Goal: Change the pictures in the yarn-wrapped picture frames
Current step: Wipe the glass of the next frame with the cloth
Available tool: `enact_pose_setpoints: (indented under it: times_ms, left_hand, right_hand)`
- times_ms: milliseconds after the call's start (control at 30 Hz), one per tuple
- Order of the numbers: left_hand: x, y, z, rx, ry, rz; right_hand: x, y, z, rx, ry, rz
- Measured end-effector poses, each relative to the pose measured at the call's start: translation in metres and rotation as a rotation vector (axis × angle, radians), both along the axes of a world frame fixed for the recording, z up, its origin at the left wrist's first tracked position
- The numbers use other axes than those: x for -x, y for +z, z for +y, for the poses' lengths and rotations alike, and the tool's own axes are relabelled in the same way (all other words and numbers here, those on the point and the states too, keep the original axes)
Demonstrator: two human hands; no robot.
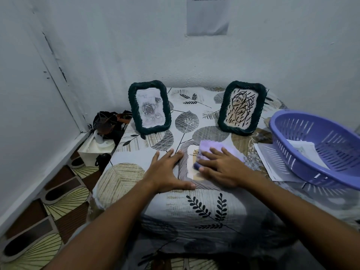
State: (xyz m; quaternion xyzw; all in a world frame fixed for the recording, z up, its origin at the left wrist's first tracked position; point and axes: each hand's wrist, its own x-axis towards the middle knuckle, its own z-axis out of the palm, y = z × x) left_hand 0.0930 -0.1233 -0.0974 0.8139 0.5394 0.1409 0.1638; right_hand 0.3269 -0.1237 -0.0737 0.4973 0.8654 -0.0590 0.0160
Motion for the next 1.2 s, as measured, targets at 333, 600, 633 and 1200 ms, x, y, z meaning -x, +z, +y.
enact_pose_setpoints:
  times_ms: [333,600,633,1200]
  left_hand:
    - [0.0,0.002,0.0,0.018,-0.001,0.01]
    - [0.0,-0.002,0.003,-0.003,-0.029,0.004]
    - [0.0,-0.003,0.003,-0.004,-0.028,0.007]
    - [-0.001,0.0,0.001,-0.008,0.004,0.045]
  right_hand:
    - [0.018,0.002,0.032,-0.029,-0.128,-0.019]
    - [0.042,0.0,0.039,0.061,-0.079,0.112]
    - [0.041,0.0,0.039,0.062,-0.075,0.113]
    - [0.005,-0.001,0.011,0.029,-0.188,0.075]
